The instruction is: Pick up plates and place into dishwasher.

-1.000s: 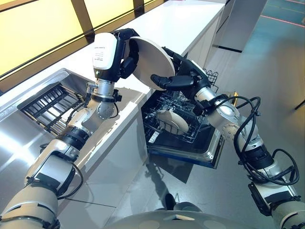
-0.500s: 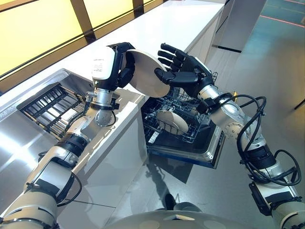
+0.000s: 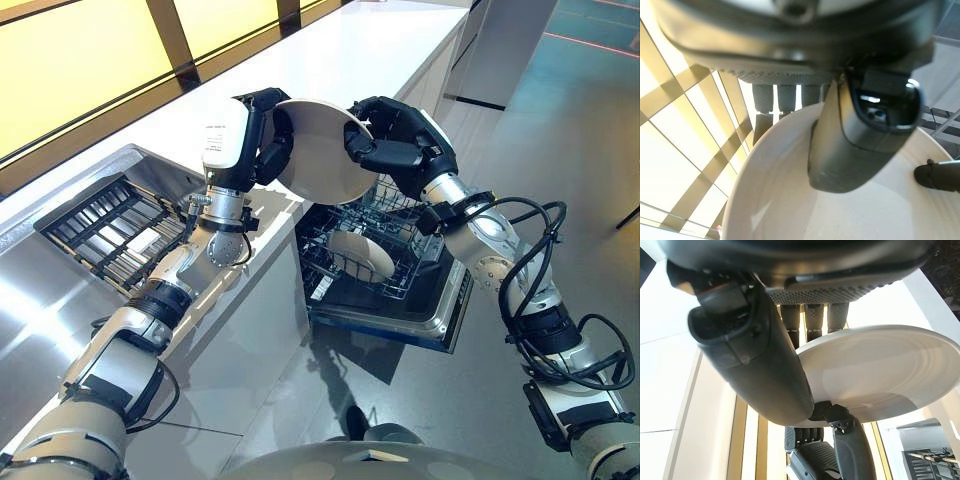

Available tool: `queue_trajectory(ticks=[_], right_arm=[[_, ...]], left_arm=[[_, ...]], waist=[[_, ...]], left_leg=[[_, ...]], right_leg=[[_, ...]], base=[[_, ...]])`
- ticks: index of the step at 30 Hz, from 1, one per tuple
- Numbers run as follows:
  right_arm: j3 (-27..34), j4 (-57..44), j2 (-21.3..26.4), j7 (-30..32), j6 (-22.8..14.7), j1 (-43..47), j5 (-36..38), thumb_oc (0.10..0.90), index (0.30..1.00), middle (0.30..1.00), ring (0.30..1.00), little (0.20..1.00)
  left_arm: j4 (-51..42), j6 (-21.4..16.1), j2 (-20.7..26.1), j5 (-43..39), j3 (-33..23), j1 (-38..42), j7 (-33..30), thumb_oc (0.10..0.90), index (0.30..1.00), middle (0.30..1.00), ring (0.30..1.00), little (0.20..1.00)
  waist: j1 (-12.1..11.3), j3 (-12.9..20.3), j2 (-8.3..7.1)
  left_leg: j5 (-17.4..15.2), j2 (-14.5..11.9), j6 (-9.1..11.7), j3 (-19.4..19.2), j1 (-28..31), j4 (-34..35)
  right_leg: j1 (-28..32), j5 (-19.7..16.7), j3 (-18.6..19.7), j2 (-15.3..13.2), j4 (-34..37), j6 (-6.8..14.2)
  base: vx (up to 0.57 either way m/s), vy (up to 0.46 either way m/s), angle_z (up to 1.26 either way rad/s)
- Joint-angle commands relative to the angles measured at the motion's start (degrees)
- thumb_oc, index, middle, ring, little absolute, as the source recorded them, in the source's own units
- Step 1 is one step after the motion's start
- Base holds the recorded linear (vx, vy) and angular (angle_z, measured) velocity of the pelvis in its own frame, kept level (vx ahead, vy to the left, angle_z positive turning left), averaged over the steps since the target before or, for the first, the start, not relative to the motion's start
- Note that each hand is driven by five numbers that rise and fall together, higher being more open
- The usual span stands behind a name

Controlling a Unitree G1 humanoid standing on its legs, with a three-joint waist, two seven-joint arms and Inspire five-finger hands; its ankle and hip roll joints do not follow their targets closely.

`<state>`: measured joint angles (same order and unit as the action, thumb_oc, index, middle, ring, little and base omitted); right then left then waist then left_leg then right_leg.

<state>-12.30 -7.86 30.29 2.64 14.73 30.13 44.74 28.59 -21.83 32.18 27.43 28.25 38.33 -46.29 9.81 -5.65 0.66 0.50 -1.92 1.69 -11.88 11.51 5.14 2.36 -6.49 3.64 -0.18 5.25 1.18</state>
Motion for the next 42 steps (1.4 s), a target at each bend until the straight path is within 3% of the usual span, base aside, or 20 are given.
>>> queue_trajectory(ticks=[1,3,5,11,20,27,31,35,42], right_arm=[[4.47,-2.07,0.04,-2.76,-7.17,4.46,-0.66,0.1,0.3,0.3,0.3,0.2],[4.58,-1.85,0.46,-2.26,-7.11,4.7,-1.54,0.1,0.3,0.3,0.3,0.2],[4.6,-1.5,0.85,-1.67,-7.27,4.91,-3.75,0.1,0.3,0.3,0.3,0.2],[5.34,-0.94,2.93,-0.24,-7.46,5.78,-6.05,0.1,0.3,0.3,0.3,0.2],[6.39,0.96,5.94,3.83,-8.48,7.87,-12.76,0.1,0.3,0.3,0.3,0.2],[6.08,4.9,10.44,7.81,-8.75,11.34,-17.07,0.1,0.3,0.3,0.3,0.2],[6.79,8.18,15.2,11.68,-9.45,13.25,-19.26,0.1,0.3,0.3,0.3,0.2],[5.74,11.68,19.13,14.06,-8.94,16.17,-23.14,0.1,0.3,0.3,0.3,0.2],[3.46,18.03,24.67,13.74,-8.17,17.94,-32.89,0.1,0.3,0.3,0.3,0.2]], left_arm=[[0.75,-2.24,3.88,-0.19,-0.65,8.91,-3.63,0.1,0.3,0.3,0.3,0.2],[0.54,-2.01,4.21,-1.05,-0.45,9.07,-2.36,0.1,0.3,0.3,0.3,0.2],[-0.01,-0.68,4.44,-3.71,-0.4,9.03,1.71,0.8,0.9,0.9,0.9,0.9],[-2.87,-1.62,6.66,-10.74,-1.2,9.29,9.45,0.8,0.9,0.9,0.9,0.9],[-11.65,6.67,8.44,-34.1,-4.29,7.22,32.34,0.8,0.9,0.9,0.9,0.9],[-19.68,12.29,12.92,-40.22,-7.38,8.34,38.28,0.8,0.9,0.9,0.9,0.9],[-24.53,21.11,18.55,-47.11,-8.58,11.01,45.08,0.8,0.9,0.9,0.9,0.9],[-24.58,26.65,22.66,-52.8,-7.43,14.07,49.04,0.8,0.9,0.9,0.9,0.9],[-24.36,29.54,25.88,-60.17,-8.01,14.99,51.28,0.8,0.9,0.9,0.9,0.9]], waist=[[0.38,6.0,-2.32],[0.38,6.03,-2.31],[0.38,6.07,-2.21],[0.03,5.76,-1.97],[-1.49,5.06,-1.9],[-2.75,5.01,-1.92],[-4.27,4.91,-1.63],[-5.48,4.87,-1.18],[-6.96,4.84,-0.84]], left_leg=[[-0.31,0.35,-0.68,1.57,-1.22,-0.14],[-0.32,0.39,-0.69,1.66,-1.24,-0.14],[-0.28,0.37,-0.69,1.69,-1.28,-0.14],[-0.14,0.45,-0.76,2.27,-1.44,-0.14],[0.62,0.68,-0.77,3.97,-2.11,-0.14],[0.94,0.85,-0.63,5.18,-2.64,-0.14],[1.02,1.18,-0.65,6.47,-3.03,-0.14],[1.13,1.55,-0.73,7.57,-3.28,-0.14],[1.03,2.04,-0.97,8.75,-3.51,-0.14]], right_leg=[[3.3,0.26,-3.31,-2.15,-0.25,3.31],[3.3,0.27,-3.22,-2.09,-0.25,3.3],[3.24,0.26,-3.05,-2.05,-0.25,3.31],[3.25,0.22,-2.82,-1.85,-0.25,3.2],[3.14,-0.25,-3.48,-2.01,-0.25,3.2],[3.21,-0.2,-4.57,-2.19,-0.25,3.29],[3.53,0.1,-5.82,-2.27,-0.25,3.34],[3.9,0.41,-6.97,-2.46,-0.25,3.46],[4.38,0.98,-8.19,-2.71,-0.25,3.51]], base=[[0.0,0.0,0.0],[0.0,0.0,0.0],[0.0,0.0,0.0],[0.0,0.0,0.0],[-0.02,-0.005,0.04],[0.0,-0.001,0.03],[-0.01,-0.007,0.12],[0.0,-0.006,0.13],[0.01,-0.013,0.11]])
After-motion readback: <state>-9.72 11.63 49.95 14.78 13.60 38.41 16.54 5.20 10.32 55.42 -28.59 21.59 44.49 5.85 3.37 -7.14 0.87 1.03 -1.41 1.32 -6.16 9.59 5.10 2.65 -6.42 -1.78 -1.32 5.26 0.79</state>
